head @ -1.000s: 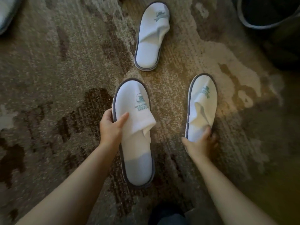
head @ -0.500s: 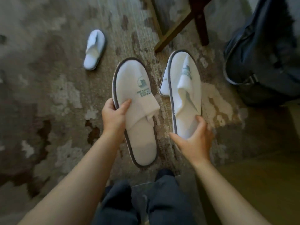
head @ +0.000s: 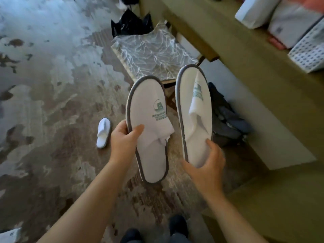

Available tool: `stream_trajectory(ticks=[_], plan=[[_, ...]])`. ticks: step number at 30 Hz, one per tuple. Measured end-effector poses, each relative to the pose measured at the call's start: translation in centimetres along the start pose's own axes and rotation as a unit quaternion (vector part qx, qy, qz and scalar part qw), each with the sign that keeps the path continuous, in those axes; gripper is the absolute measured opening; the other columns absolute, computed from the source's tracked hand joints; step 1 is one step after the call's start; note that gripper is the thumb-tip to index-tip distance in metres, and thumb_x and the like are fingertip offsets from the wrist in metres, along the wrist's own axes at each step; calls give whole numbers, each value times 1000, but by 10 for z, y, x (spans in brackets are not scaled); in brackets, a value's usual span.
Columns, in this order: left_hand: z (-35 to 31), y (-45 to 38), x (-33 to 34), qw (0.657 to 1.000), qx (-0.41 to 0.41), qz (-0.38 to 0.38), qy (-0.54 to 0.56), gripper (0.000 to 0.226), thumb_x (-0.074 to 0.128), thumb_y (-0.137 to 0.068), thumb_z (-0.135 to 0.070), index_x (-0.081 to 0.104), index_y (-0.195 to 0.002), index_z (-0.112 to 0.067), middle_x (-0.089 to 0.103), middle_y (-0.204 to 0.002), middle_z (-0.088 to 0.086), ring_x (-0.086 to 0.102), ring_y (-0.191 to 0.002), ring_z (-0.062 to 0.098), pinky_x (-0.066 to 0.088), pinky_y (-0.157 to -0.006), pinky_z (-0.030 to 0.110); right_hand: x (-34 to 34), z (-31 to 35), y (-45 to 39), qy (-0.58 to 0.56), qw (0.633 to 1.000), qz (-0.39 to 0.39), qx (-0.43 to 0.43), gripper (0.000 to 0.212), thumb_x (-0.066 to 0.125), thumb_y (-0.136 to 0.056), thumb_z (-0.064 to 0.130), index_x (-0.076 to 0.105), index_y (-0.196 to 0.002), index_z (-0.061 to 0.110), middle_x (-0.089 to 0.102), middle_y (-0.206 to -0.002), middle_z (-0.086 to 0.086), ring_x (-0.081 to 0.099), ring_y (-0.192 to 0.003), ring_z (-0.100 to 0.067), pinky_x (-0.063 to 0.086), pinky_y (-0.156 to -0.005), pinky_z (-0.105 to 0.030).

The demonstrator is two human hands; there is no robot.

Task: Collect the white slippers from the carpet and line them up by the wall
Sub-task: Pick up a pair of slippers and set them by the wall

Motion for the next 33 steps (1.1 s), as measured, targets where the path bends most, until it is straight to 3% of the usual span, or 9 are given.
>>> stream_trajectory(ticks=[3,7,9,12,17,22,29,33], plan=[[-27,4,11,998,15,67,-7,20,64,-76,-16,65,-63,-31,67,-65,-11,63,-66,11,56,-60,30,-26,14,22,-4,998,-67,16,92,79,-53,35,28,-128,23,32,-133,-7,22,-110,-7,36,-92,-38],[-61,32,42,984,35,174,-30,15,63,-76,-16,59,-68,-28,63,-76,-2,60,-71,16,49,-60,32,-76,25,72,4,983,-175,58,87,79,-56,31,30,-127,20,35,-133,-7,28,-114,-14,37,-97,-42],[-76,59,67,970,46,234,-46,12,63,-77,-18,56,-72,-27,63,-79,0,61,-75,20,50,-63,35,-107,26,103,0,969,-232,81,87,79,-57,30,30,-127,19,35,-132,-8,32,-117,-19,37,-100,-45],[-95,121,109,933,85,342,-77,13,63,-77,-20,54,-70,-28,61,-75,-1,60,-73,20,50,-61,33,-155,19,161,5,936,-329,128,88,80,-56,29,30,-128,19,33,-131,-7,24,-113,-10,32,-101,-41],[-115,254,177,835,144,518,-114,11,62,-77,-21,53,-72,-25,62,-85,11,59,-80,27,52,-69,42,-220,-2,287,25,852,-465,238,91,80,-54,35,28,-128,24,31,-136,-6,28,-119,-21,37,-98,-47],[-107,435,203,706,128,691,-90,9,62,-77,-23,56,-77,-18,58,-76,2,57,-71,18,49,-59,32,-257,-19,460,41,724,-595,346,90,79,-54,35,29,-128,24,32,-137,-5,29,-119,-21,37,-96,-43],[-51,696,131,515,103,847,-78,11,62,-78,-22,54,-75,-30,59,-84,0,58,-78,17,49,-60,30,-249,-23,713,38,559,-708,430,90,80,-54,30,31,-128,20,35,-135,-8,31,-122,-25,35,-103,-47],[-23,815,74,451,81,886,-74,13,60,-79,-23,52,-77,-32,58,-86,-3,58,-81,16,48,-60,28,-241,-22,830,50,500,-735,456,90,80,-55,29,30,-129,20,34,-135,-9,32,-121,-27,36,-101,-46]])
Point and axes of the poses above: each hand's wrist, its own y-axis away from the middle knuckle, its own x-axis out of the palm, z = x × y, the point moved 5 cm from there along -y, towards the middle knuckle
